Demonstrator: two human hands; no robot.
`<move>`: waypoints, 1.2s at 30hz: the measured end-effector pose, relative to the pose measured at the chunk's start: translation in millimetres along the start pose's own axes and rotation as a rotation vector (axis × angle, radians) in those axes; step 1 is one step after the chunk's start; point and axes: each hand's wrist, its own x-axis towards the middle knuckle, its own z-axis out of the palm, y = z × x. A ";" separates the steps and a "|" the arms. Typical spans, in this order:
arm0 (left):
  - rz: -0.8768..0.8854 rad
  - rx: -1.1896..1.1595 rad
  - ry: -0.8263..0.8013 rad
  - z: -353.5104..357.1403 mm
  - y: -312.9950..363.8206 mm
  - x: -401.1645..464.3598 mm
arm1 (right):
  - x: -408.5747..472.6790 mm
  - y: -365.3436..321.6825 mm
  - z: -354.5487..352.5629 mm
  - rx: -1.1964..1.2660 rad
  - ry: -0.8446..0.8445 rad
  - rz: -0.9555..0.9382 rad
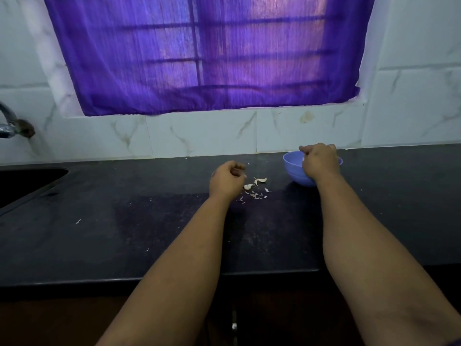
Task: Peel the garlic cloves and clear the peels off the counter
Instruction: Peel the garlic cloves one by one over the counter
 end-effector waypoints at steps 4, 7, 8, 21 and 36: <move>-0.043 0.050 -0.050 -0.7 -4.4 2.7 | -3.9 -8.0 0.6 -0.025 0.086 -0.076; -0.090 0.064 0.026 -3.1 -6.6 6.7 | -10.9 -24.4 6.4 0.106 0.171 -0.263; -0.111 0.082 0.066 -5.2 -6.3 7.4 | -13.9 -31.2 11.1 0.120 0.149 -0.333; -0.261 0.231 0.057 -12.2 -16.6 12.1 | -25.4 -47.1 75.4 -0.414 -0.509 -0.460; -0.096 -0.026 -0.043 -2.3 -14.1 12.2 | -43.5 -53.5 51.7 0.677 -0.422 -0.110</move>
